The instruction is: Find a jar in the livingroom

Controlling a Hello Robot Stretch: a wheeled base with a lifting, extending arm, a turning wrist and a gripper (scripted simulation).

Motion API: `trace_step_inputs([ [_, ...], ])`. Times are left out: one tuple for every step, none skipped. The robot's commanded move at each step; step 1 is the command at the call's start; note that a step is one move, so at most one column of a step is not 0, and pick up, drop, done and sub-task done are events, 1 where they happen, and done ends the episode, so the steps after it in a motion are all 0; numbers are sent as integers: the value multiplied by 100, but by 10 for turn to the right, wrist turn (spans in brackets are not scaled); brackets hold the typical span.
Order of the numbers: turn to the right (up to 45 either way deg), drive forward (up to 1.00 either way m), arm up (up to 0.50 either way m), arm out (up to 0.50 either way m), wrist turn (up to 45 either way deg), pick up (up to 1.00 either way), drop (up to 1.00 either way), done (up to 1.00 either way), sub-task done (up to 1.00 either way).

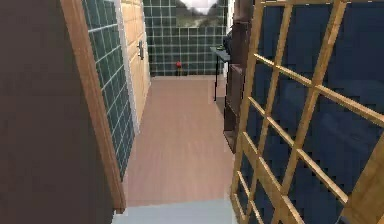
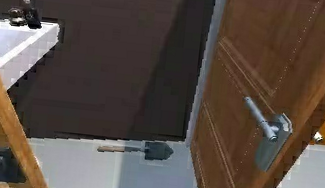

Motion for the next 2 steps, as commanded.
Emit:
trace_step_inputs([
  [0,100,0,0,0,0,0,0,0],
  [-60,0,0,0,0,0,0,0,0],
])
